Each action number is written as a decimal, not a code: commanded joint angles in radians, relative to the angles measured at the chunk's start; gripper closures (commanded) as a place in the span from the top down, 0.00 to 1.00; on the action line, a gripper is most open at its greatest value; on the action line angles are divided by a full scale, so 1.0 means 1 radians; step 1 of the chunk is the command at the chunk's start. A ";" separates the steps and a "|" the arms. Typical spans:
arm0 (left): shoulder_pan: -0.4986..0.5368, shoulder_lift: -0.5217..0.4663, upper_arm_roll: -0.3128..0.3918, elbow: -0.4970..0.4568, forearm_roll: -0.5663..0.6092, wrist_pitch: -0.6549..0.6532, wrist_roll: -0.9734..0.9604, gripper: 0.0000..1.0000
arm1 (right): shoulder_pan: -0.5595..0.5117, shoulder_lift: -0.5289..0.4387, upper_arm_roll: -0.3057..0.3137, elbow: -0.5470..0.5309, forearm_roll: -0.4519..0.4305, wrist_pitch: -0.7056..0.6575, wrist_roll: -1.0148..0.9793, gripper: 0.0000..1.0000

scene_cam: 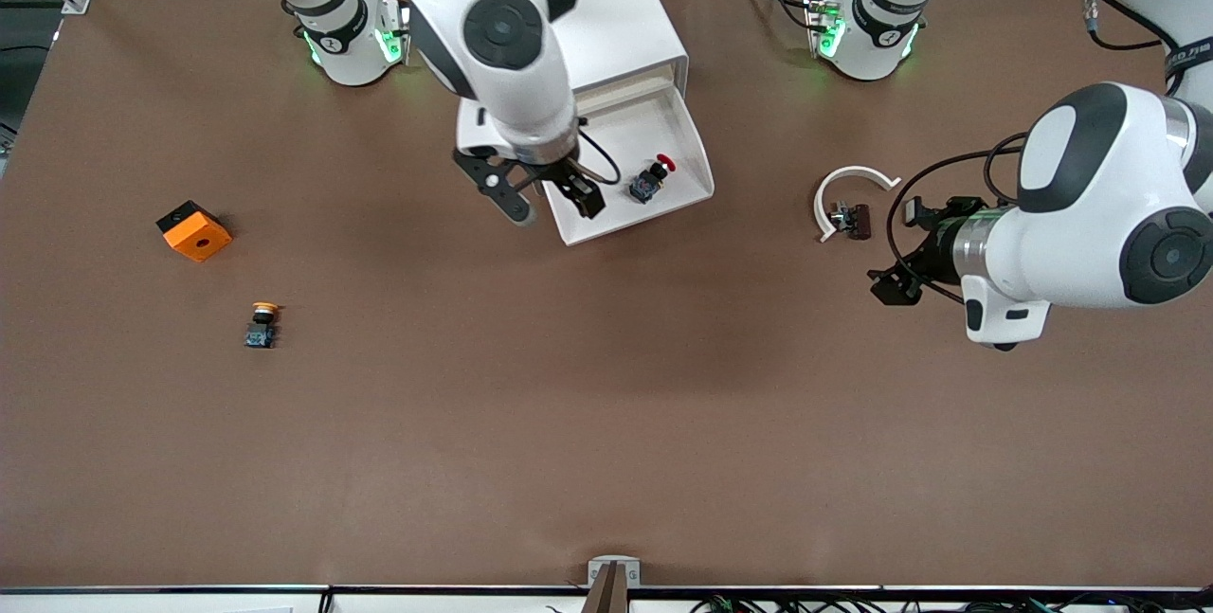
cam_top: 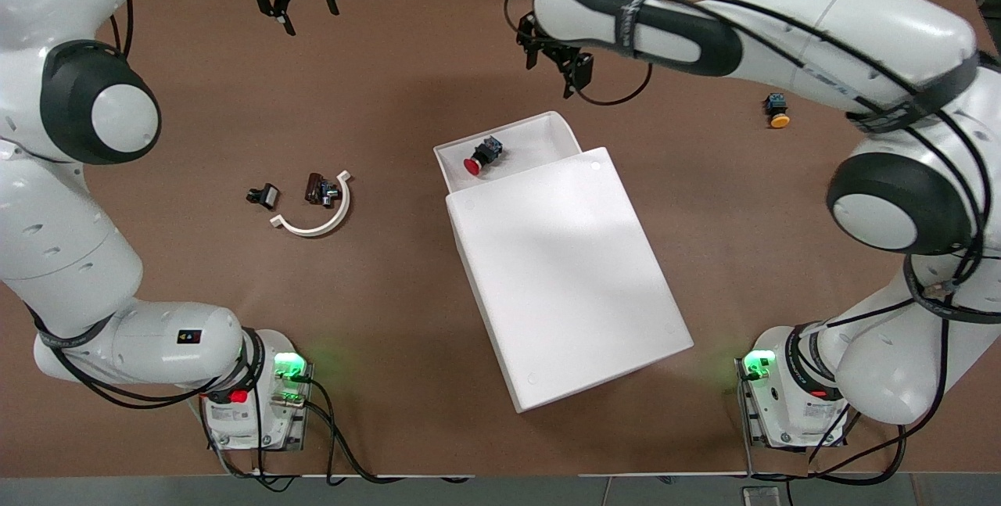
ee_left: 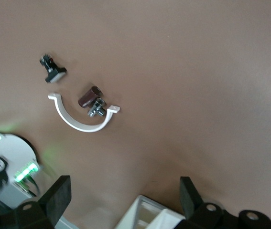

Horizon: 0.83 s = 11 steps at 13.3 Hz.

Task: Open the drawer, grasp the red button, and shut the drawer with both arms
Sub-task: 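Reach the right gripper into the open drawer to the red button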

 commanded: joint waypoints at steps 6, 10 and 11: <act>0.032 -0.258 0.001 -0.352 0.021 0.225 0.259 1.00 | 0.099 0.118 -0.015 0.093 -0.018 0.067 0.015 1.00; 0.036 -0.265 -0.001 -0.355 0.021 0.225 0.265 1.00 | 0.134 0.163 -0.014 0.092 -0.033 0.085 -0.013 1.00; 0.036 -0.266 -0.001 -0.355 0.021 0.225 0.265 1.00 | 0.144 0.172 -0.014 0.092 -0.033 0.084 -0.015 1.00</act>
